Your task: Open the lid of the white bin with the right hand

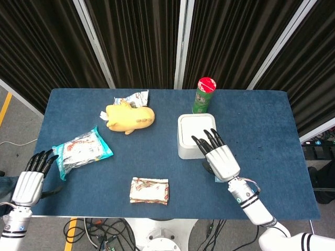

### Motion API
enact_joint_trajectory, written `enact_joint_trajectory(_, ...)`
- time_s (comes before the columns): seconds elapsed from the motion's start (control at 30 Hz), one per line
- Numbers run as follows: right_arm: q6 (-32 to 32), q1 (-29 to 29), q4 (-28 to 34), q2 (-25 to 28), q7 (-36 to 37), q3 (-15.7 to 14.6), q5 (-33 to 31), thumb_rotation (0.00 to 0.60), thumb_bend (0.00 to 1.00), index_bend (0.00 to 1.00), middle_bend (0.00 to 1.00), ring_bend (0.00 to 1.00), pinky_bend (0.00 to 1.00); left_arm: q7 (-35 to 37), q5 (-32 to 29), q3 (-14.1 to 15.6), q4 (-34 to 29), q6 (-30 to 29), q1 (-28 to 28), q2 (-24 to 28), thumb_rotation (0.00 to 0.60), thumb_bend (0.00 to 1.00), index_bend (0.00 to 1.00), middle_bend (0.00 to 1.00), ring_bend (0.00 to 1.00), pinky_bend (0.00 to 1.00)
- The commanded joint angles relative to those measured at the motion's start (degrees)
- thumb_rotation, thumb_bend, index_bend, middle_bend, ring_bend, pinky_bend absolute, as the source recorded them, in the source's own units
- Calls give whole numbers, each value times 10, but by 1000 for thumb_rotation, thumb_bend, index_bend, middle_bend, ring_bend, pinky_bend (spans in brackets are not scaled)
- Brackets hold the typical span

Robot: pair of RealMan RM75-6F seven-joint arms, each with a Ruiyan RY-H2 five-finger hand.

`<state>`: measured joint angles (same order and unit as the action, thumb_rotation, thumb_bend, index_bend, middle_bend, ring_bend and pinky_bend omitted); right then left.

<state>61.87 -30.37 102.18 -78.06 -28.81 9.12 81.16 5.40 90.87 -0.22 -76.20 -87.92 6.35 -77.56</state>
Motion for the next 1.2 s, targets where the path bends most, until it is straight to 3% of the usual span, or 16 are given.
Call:
enact_joint_trajectory(0.03, -8, -4, -8, -3, 3, -6, -8, 600, 198, 0, 301, 0, 0, 1, -1, 0, 1, 1, 0, -1, 600, 44, 134, 53, 0, 86)
enact_joint_trajectory(0.3, 19, -4, -7, -2, 23, -8, 14, 600, 198, 0, 305, 0, 0, 1, 0, -1, 2, 0, 0, -1, 600, 44, 134, 53, 0, 85)
enact_joint_trajectory(0.47, 106, 17, -1, 12, 51, -9, 96, 600, 197, 0, 181, 0, 0, 0, 1, 0, 0, 0, 0, 0, 600, 44, 134, 53, 0, 86)
enact_joint_trajectory(0.57, 151, 42, 9, 30, 58, -27, 135, 600, 196, 0, 116, 0, 0, -3, 2, 0, -3, 0, 0, 0, 600, 44, 134, 53, 0, 85)
enact_joint_trajectory(0.77, 216, 106, -13, 51, 83, -96, 193, 600, 195, 0, 60, 0, 0, -12, 4, 0, -9, 1, 2, 0, 600, 44, 134, 53, 0, 86)
enact_joint_trajectory(0.93, 155, 123, -35, 63, 109, -140, 148, 600, 195, 0, 80, 0, 0, -21, 6, 1, -14, 6, 5, -3, 600, 44, 134, 53, 0, 85)
enact_joint_trajectory(1.2, 72, 113, -46, 58, 118, -142, 84, 600, 254, 0, 172, 133, 199, -16, -2, 3, -6, 10, 2, -6, 600, 44, 134, 53, 0, 85)
